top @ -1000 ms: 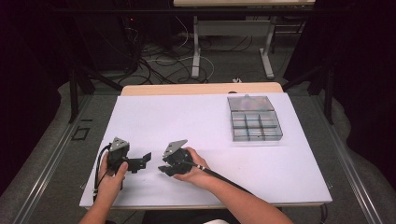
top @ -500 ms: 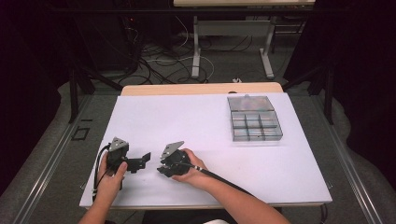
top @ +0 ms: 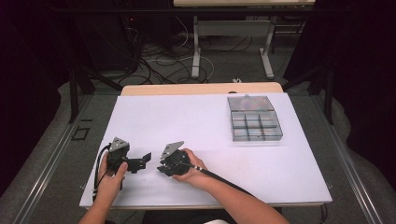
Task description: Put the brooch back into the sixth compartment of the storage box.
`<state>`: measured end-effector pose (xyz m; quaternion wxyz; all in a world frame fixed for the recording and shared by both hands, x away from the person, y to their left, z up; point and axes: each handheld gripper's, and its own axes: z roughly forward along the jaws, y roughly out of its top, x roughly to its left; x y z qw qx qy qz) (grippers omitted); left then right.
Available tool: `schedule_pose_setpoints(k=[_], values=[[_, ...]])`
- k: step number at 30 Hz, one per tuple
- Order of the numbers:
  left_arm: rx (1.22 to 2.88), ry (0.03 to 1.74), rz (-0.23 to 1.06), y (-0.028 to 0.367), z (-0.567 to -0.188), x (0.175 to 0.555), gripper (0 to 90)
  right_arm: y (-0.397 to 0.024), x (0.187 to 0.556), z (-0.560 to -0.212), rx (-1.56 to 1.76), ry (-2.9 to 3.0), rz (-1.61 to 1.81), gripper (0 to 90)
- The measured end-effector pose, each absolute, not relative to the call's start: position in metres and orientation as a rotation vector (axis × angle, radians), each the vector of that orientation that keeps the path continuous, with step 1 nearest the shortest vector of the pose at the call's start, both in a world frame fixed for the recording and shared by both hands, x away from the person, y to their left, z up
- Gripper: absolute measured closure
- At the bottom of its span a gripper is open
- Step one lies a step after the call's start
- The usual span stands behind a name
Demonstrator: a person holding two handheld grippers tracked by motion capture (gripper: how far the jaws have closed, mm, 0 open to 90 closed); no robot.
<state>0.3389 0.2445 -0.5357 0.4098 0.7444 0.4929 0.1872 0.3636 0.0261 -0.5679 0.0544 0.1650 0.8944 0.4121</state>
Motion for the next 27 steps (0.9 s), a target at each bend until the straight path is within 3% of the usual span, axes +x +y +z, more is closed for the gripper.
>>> schedule_pose_setpoints(k=[11,27], values=[[1.884,1.24,0.46,0.2454,-0.535,0.3389,0.6,0.0264,0.3628,-0.568,0.467,2.724,1.256,78.8],[1.883,1.241,0.461,0.2456,-0.5351,0.3389,0.6,0.0267,0.3588,-0.5661,0.454,2.722,1.242,79.1]])
